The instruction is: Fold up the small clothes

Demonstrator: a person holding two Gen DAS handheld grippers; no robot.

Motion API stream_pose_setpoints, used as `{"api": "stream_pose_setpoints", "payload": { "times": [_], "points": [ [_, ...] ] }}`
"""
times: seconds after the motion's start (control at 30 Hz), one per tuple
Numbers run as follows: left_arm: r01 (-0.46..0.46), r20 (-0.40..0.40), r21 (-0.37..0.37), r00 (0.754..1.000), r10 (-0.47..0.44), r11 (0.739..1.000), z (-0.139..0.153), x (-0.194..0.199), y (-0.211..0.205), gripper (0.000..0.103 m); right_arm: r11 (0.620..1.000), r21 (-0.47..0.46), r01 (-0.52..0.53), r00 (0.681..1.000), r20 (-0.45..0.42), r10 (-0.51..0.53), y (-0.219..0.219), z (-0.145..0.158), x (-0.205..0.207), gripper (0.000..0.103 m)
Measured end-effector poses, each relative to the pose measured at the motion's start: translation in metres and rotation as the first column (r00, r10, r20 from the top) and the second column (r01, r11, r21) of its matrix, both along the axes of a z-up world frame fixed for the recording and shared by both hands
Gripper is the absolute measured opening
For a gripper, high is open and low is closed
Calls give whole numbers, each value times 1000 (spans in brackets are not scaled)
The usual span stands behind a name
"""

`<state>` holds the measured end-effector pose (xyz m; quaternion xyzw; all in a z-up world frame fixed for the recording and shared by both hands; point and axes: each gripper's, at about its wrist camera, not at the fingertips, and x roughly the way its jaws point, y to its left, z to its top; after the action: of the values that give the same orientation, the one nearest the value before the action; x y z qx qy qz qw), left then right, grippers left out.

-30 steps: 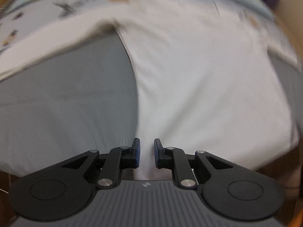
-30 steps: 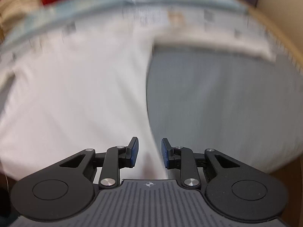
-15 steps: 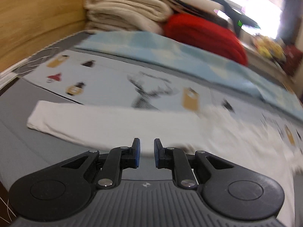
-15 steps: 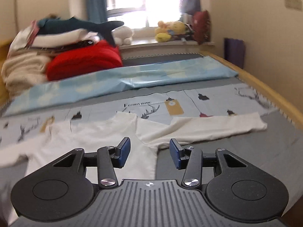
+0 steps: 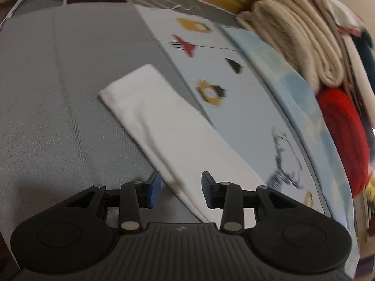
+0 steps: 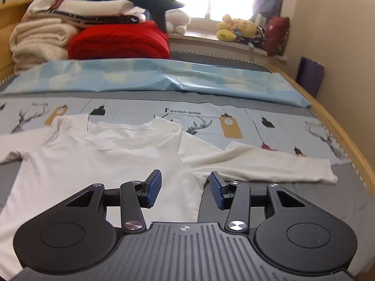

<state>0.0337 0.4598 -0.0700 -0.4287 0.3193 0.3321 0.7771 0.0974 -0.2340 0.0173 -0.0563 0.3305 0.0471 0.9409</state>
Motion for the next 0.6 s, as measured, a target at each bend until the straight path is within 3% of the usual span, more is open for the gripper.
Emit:
{"api": "stream_pose_setpoints", "payload": {
  "times": [0.3, 0.33, 0.37, 0.43, 0.53, 0.6],
  "points": [
    [-88, -2, -52, 996, 88, 995, -34, -8, 45, 38, 996, -51, -69, 997, -47, 66, 28, -11, 14, 48],
    [-85, 3, -42, 996, 85, 995, -34, -7, 47, 34, 995, -56, -78, 996, -51, 76, 30, -13, 13, 48],
    [-78, 2, -30, 997, 78, 997, -34, -4, 47, 20, 994, -61, -87, 995, -53, 84, 31, -14, 13, 48],
    [-51, -7, -21, 999, 50, 999, -35, 4, 46, 4, 992, -73, -100, 993, -63, 96, 33, -17, 13, 48],
    [-25, -48, 107, 998, 30, 994, -20, 18, 30, 3, 992, -73, -100, 992, -79, 94, 31, -23, 12, 48],
    [32, -12, 198, 999, -30, 980, 2, 34, 8, 3, 993, -77, -91, 991, -101, 83, 27, -28, 13, 48]
  ]
}}
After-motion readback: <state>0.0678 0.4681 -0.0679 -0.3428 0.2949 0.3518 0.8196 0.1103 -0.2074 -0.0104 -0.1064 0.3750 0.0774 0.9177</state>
